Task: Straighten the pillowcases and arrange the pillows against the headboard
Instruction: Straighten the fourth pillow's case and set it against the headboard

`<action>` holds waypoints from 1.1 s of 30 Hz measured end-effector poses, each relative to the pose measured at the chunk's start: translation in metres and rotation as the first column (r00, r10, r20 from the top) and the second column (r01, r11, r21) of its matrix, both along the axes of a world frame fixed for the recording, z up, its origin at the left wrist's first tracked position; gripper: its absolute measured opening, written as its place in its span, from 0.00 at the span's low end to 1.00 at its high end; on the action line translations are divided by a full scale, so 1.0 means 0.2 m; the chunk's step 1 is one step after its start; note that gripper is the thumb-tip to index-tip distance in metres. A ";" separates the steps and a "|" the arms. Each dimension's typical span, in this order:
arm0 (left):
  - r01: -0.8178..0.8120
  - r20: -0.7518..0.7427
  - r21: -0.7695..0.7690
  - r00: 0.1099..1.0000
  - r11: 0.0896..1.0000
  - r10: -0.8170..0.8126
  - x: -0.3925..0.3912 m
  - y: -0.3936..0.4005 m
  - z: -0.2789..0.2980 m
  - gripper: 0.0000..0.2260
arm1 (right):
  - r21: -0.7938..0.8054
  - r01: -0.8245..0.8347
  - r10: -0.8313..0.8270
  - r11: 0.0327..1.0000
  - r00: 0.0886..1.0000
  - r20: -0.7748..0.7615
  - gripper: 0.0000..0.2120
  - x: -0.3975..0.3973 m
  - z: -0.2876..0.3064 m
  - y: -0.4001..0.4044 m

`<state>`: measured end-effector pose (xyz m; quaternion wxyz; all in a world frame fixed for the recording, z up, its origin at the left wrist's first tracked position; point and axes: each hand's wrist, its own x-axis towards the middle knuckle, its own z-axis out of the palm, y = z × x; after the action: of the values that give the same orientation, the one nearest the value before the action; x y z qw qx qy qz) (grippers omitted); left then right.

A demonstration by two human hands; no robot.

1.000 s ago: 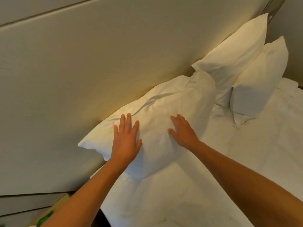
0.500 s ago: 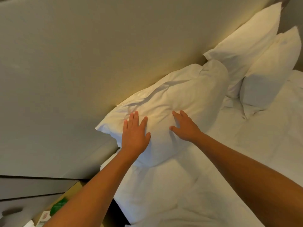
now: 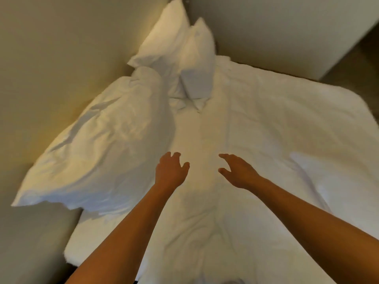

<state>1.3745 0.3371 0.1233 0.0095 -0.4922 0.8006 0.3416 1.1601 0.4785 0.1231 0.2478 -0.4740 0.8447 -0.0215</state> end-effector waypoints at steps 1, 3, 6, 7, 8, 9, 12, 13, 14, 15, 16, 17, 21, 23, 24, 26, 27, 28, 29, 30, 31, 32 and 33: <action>0.064 -0.011 0.008 0.998 0.998 -0.064 -0.12 0.10 0.02 0.26 | 0.009 0.067 -0.067 0.998 0.998 -0.009 0.31 -0.07 0.03 0.19; 0.203 -0.039 0.015 0.979 0.979 -0.202 -0.38 0.31 0.05 0.24 | 0.012 0.202 -0.201 0.979 0.979 -0.028 0.30 -0.20 0.08 0.59; 0.407 -0.065 0.029 0.912 0.913 -0.405 -0.76 0.69 0.10 0.23 | 0.032 0.383 -0.380 0.923 0.923 -0.062 0.29 -0.35 0.16 1.15; 0.463 -0.072 0.033 0.885 0.886 -0.460 -0.86 0.83 0.11 0.22 | 0.038 0.439 -0.436 0.898 0.898 -0.064 0.28 -0.38 0.18 1.33; 0.507 -0.076 0.035 0.861 0.861 -0.504 -0.96 0.96 0.12 0.22 | 0.035 0.494 -0.492 0.869 0.868 -0.067 0.28 -0.42 0.19 1.49; 0.544 -0.080 0.037 0.838 0.838 -0.541 -1.06 1.09 0.12 0.22 | 0.029 0.546 -0.543 0.837 0.837 -0.074 0.28 -0.47 0.20 1.65; 0.637 -0.077 0.039 0.770 0.770 -0.633 -1.31 1.48 0.13 0.21 | 0.009 0.656 -0.654 0.754 0.753 -0.075 0.27 -0.59 0.21 2.10; 0.664 -0.068 0.037 0.747 0.747 -0.661 -1.39 1.60 0.13 0.21 | 0.001 0.684 -0.682 0.729 0.728 -0.070 0.27 -0.65 0.20 2.23; 0.685 -0.057 0.034 0.728 0.727 -0.683 -1.47 1.72 0.12 0.21 | -0.006 0.703 -0.702 0.711 0.709 -0.067 0.26 -0.71 0.18 2.36; 0.700 -0.043 0.032 0.714 0.713 -0.699 -1.55 1.83 0.11 0.21 | -0.009 0.716 -0.715 0.698 0.696 -0.066 0.26 -0.79 0.15 2.47; 0.711 -0.029 0.032 0.704 0.703 -0.710 -1.64 1.93 0.10 0.21 | -0.011 0.727 -0.726 0.687 0.685 -0.065 0.25 -0.87 0.12 2.58; 0.718 -0.017 0.032 0.696 0.696 -0.717 -1.74 2.03 0.08 0.21 | -0.016 0.733 -0.733 0.680 0.678 -0.062 0.25 -0.96 0.08 2.67; 0.705 0.022 0.028 0.708 0.709 -0.706 -2.17 2.37 0.02 0.21 | -0.034 0.740 -0.740 0.672 0.672 -0.020 0.25 -1.40 -0.11 2.99; 0.693 0.034 0.018 0.720 0.721 -0.693 -2.39 2.51 -0.04 0.21 | -0.041 0.742 -0.743 0.669 0.670 0.003 0.25 -1.63 -0.22 3.10; 0.687 0.037 0.016 0.726 0.727 -0.687 -2.50 2.57 -0.08 0.20 | -0.047 0.745 -0.746 0.665 0.666 0.006 0.25 -1.74 -0.27 3.15; 0.678 0.045 0.025 0.733 0.734 -0.679 -2.71 2.69 -0.16 0.21 | -0.054 0.751 -0.752 0.658 0.659 0.007 0.26 -1.94 -0.37 3.24; 0.675 0.047 0.028 0.736 0.737 -0.676 -2.82 2.75 -0.22 0.21 | -0.061 0.753 -0.754 0.656 0.657 0.004 0.26 -2.04 -0.42 3.28; 0.673 0.046 0.031 0.738 0.739 -0.673 -2.92 2.80 -0.28 0.22 | -0.071 0.752 -0.754 0.655 0.657 0.002 0.27 -2.14 -0.47 3.31; 0.666 0.045 0.037 0.744 0.745 -0.667 -3.02 2.85 -0.34 0.23 | -0.078 0.754 -0.756 0.653 0.655 0.003 0.28 -2.24 -0.52 3.34; 0.656 0.044 0.046 0.752 0.753 -0.658 -3.12 2.90 -0.40 0.24 | -0.089 0.759 -0.762 0.644 0.647 0.004 0.28 -2.34 -0.57 3.37; 0.646 0.045 0.058 0.760 0.761 -0.649 -3.21 2.96 -0.47 0.26 | -0.102 0.769 -0.773 0.631 0.635 0.006 0.29 -2.43 -0.63 3.40; 0.635 0.050 0.068 0.768 0.769 -0.639 -3.30 3.01 -0.53 0.27 | -0.113 0.778 -0.782 0.618 0.623 0.008 0.29 -2.52 -0.68 3.42; 0.628 0.058 0.071 0.773 0.775 -0.632 -3.39 3.07 -0.60 0.29 | -0.123 0.782 -0.787 0.611 0.617 0.009 0.29 -2.60 -0.74 3.44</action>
<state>0.6963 0.9501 0.0035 0.1664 -0.2086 0.9098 0.3179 0.6395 1.1663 -0.0255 0.1665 -0.0707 0.9695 -0.1653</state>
